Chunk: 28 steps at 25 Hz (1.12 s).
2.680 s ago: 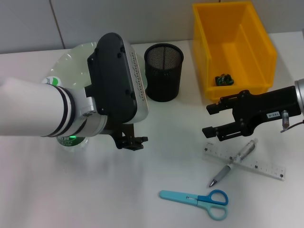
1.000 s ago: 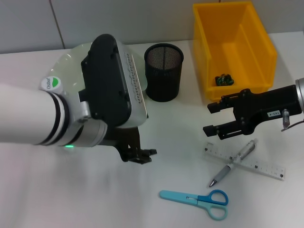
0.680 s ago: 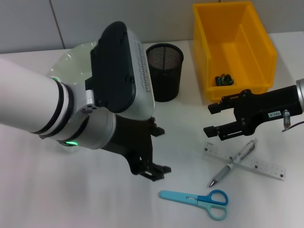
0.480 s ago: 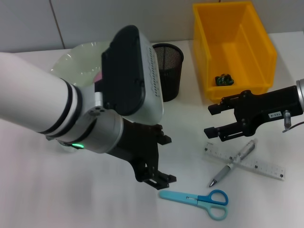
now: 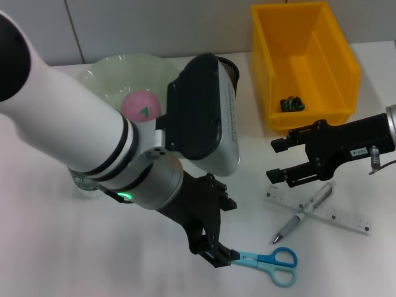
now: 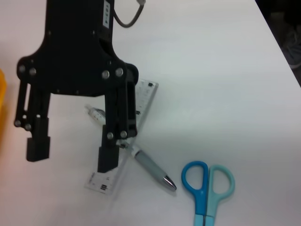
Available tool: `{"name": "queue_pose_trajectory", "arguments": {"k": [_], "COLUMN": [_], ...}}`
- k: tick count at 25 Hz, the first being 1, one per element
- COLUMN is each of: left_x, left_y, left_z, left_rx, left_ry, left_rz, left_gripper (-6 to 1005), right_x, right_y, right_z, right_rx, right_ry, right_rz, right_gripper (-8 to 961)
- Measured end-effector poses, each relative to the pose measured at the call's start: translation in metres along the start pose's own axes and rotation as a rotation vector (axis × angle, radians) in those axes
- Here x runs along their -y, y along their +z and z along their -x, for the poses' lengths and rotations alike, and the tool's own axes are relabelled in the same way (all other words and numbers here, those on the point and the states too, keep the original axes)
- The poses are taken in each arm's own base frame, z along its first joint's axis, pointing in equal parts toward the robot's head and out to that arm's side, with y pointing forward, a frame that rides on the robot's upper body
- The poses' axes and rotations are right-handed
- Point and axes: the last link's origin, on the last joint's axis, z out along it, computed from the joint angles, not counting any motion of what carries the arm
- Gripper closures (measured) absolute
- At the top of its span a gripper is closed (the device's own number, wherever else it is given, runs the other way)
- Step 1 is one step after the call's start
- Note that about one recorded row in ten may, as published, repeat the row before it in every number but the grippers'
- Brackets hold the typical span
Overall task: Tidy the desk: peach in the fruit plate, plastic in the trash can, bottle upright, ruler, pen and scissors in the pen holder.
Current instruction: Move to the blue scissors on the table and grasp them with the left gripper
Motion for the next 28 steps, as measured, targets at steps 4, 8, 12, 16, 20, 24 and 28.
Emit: {"name": "queue_pose_trajectory", "arguments": {"k": [4,8,12,16,20,24,28], "left_x": [0.004,0.006,0.006,0.006,0.005,0.008,0.009], "left_y": [0.006,0.009,0.013,0.015,0.019,0.022,0.025], "left_z": [0.001,0.002,0.000,-0.001,-0.003,-0.002,-0.002], "left_rx": [0.019,0.032,0.043,0.048,0.054,0.071,0.074], "left_ry": [-0.010,-0.013,-0.007,0.003,0.019,0.015,0.019], "left_rz": [0.021,0.029,0.034,0.036,0.031,0.040,0.039], "left_gripper": [203,203,203,204,204,204,204], "right_x": [-0.002,-0.002,0.000,0.000,0.001,0.003,0.004], "right_y": [0.000,0.001,-0.001,-0.003,-0.004,-0.007,-0.007], "right_z": [0.000,0.001,0.001,0.002,0.002,0.002,0.002], "right_rx": [-0.002,-0.009,-0.013,-0.014,-0.016,-0.020,-0.021], "right_ry": [-0.002,-0.009,-0.014,-0.017,-0.020,-0.022,-0.022], "right_rz": [0.012,0.017,0.012,0.009,0.006,-0.003,-0.006], "right_gripper": [213,212,212,212,212,212,213]}}
